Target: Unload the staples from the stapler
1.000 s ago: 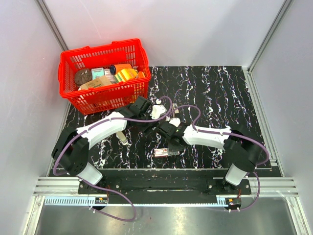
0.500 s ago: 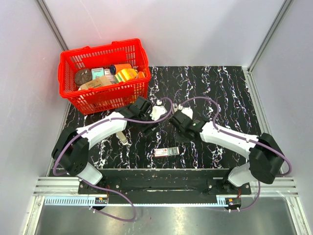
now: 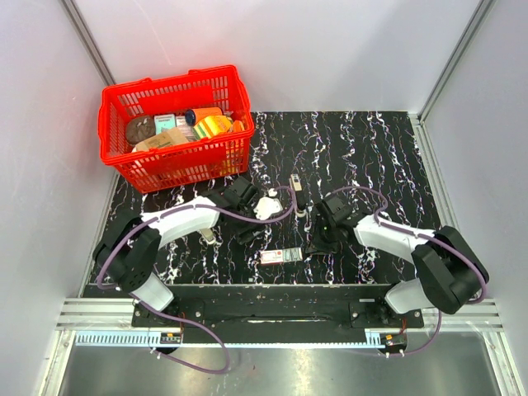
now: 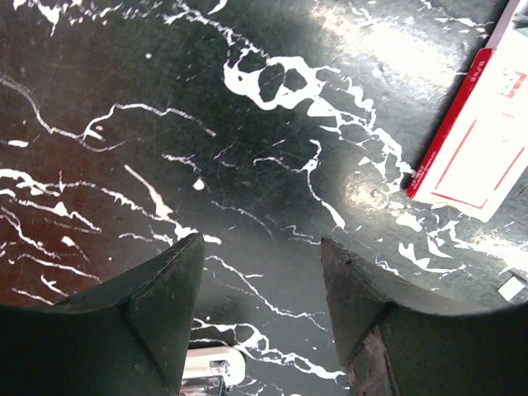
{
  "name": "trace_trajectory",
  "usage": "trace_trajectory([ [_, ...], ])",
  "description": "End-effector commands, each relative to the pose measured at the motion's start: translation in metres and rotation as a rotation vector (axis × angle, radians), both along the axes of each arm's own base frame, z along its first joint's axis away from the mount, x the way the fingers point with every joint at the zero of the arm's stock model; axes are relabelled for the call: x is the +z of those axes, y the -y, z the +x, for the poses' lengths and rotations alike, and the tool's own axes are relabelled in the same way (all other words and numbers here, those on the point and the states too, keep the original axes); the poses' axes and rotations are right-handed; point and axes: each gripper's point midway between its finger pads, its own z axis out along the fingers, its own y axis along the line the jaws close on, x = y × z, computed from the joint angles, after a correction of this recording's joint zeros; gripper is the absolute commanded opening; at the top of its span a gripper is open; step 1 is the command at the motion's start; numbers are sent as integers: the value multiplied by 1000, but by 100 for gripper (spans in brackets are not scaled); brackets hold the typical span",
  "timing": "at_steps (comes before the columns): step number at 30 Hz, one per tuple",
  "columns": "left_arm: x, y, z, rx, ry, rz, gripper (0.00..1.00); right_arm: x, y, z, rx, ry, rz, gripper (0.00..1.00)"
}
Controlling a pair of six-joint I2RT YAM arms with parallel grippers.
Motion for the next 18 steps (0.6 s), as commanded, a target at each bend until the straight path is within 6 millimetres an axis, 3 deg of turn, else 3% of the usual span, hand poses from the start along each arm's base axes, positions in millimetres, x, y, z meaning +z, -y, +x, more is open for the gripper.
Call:
trace_trajectory([
  [1,-3,18,3,-63,48,-32,63,14,-25,7,-44,-13,228,24],
  [6,-12,23,-7,-110,60,-15,63,2,-25,4,-90,-70,300,23],
  [18,-16,37,-23,-179,70,-2,63,0,-23,7,-103,-86,308,20],
])
